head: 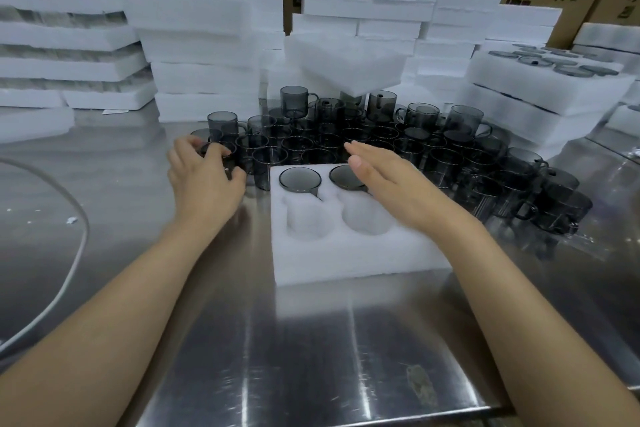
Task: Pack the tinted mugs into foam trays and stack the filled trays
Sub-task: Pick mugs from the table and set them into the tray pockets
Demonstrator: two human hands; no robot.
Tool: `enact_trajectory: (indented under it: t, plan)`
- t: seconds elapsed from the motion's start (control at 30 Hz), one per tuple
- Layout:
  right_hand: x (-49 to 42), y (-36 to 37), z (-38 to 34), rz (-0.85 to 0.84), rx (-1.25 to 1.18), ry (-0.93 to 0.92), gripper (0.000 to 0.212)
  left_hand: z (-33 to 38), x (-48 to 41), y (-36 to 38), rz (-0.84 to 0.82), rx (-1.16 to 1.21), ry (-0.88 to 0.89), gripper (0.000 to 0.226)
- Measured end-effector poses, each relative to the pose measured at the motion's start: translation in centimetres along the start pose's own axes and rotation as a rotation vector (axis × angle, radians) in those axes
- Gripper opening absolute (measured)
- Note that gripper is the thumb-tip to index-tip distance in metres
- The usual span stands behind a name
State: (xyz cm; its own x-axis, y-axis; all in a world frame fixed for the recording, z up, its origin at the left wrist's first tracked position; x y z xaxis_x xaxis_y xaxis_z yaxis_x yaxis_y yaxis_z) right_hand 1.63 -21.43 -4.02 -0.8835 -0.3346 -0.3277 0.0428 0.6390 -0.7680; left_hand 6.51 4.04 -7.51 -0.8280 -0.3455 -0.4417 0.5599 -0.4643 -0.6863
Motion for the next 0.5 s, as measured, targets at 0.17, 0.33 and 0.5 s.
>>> enact_trajectory:
  t: [0.17, 0.33, 0.5]
  plan:
    - [0.1, -0.2, 0.0, 0.036, -0.025, -0.031, 0.048, 0.6, 0.0, -0.3, 0.033, 0.076, 0.015, 0.011]
    - [0.0, -0.3, 0.0, 0.089, -0.025, -0.041, 0.045, 2.8, 0.9, -2.2, 0.121, 0.339, 0.044, 0.007]
    - [0.0, -0.7, -0.6, 0.177, -0.02, -0.136, 0.039, 5.3, 2.0, -3.7, 0.037, 0.704, 0.195, 0.017]
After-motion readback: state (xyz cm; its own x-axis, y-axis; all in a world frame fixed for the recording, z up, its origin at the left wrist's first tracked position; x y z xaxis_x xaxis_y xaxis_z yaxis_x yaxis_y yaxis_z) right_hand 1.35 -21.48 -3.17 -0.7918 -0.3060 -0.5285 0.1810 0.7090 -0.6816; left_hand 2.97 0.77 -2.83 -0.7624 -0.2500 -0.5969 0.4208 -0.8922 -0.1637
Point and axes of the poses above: each hand's wrist, its own x-axis away from the middle knuckle, its own y-axis out of the palm, z = x × y, the point moved 3 cm from there along -x, towards the middle knuckle, and after that the axes turned 8 degrees about -y, right-handed, at the moved point
